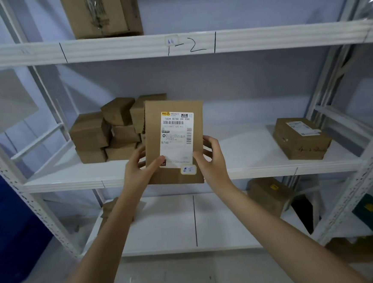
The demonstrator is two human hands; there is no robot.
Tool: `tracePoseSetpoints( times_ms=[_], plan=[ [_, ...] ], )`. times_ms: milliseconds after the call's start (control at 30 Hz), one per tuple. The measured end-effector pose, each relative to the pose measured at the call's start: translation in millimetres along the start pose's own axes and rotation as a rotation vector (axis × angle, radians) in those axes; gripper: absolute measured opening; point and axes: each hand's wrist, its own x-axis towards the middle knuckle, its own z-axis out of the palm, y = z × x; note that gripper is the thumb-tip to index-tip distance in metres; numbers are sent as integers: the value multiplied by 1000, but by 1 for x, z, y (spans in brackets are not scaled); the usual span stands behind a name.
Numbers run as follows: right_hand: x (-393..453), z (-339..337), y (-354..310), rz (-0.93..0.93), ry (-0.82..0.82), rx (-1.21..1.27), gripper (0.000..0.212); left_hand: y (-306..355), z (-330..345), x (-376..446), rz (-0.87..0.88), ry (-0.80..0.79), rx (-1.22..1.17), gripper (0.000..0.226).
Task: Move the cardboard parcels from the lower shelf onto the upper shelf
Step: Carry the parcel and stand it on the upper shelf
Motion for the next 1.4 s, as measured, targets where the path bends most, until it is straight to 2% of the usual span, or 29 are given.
tracePoseSetpoints(
  times_ms=[200, 433, 667, 767, 1033, 1200, 1400],
  plan=[
    [9, 5, -65, -212, -19, 29, 45, 63, -22, 4, 203, 64, -47, 53],
    [43, 19, -133, -339, -95, 59, 41, 129, -57, 33, 375, 183, 2, 52],
    [70, 74, -179, -415, -128, 134, 42, 167, -112, 66, 474, 238, 2, 62],
    [86, 104, -198, -453, -109, 140, 43, 180, -139, 89, 513, 254, -3, 53],
    [124, 197, -224, -465, -79, 102, 44, 185, -222, 169, 554, 159, 5, 53],
    [146, 249, -230, -427, -29, 116, 36, 182, -261, 216, 527, 69, -33, 44],
    [167, 288, -253, -470, 55, 105, 34, 194, -290, 260, 542, 62, -117, 47]
  ],
)
